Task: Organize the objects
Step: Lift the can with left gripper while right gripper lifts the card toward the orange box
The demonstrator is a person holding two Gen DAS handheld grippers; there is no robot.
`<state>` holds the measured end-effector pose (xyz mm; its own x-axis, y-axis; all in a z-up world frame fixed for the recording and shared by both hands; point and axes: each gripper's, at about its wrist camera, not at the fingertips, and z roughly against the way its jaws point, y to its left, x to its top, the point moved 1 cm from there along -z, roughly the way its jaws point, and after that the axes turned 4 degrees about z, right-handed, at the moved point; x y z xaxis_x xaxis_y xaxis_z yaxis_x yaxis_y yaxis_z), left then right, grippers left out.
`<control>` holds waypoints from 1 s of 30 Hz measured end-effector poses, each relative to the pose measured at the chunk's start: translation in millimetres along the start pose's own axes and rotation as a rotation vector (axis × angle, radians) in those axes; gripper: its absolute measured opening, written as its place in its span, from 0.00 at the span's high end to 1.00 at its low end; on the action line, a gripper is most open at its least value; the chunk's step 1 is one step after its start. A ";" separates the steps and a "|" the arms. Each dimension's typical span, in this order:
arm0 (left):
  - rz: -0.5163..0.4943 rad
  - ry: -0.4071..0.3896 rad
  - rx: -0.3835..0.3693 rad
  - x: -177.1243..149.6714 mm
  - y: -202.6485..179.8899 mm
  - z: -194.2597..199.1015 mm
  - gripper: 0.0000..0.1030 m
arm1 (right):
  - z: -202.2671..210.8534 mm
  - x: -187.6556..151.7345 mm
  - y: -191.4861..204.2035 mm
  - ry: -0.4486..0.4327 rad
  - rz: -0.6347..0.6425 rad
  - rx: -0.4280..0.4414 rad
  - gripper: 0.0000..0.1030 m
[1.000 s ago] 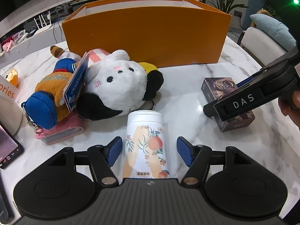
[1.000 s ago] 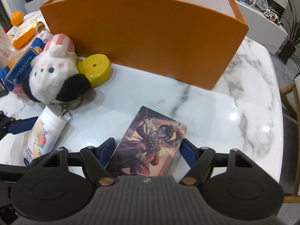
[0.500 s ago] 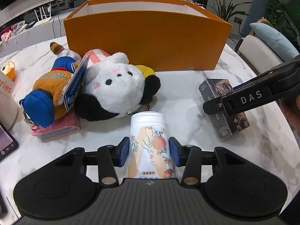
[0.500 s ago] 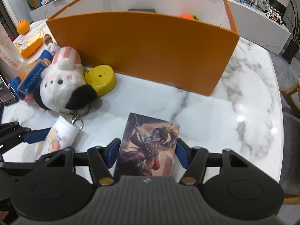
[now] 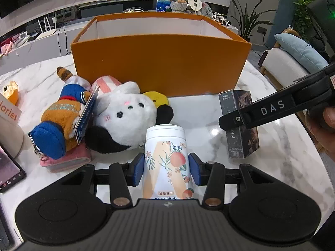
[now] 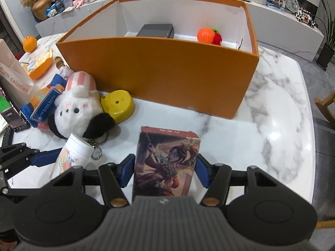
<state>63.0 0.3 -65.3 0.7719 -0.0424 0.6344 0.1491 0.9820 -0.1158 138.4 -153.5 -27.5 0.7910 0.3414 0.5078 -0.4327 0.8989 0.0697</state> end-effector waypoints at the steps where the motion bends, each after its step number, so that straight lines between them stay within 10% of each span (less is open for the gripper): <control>1: 0.000 0.000 -0.001 0.0 0.0 0.0 0.49 | 0.4 0.1 -0.3 0.000 0.000 0.001 0.39; 30: -0.009 0.027 0.000 -5.8 1.2 -6.9 0.49 | -20.2 -35.8 18.1 0.078 0.141 -0.054 0.31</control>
<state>62.9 0.5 -74.4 0.7871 -0.0565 0.6143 0.1562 0.9816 -0.1098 111.0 -143.9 -61.7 0.7560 0.4834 0.4414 -0.5196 0.8533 -0.0445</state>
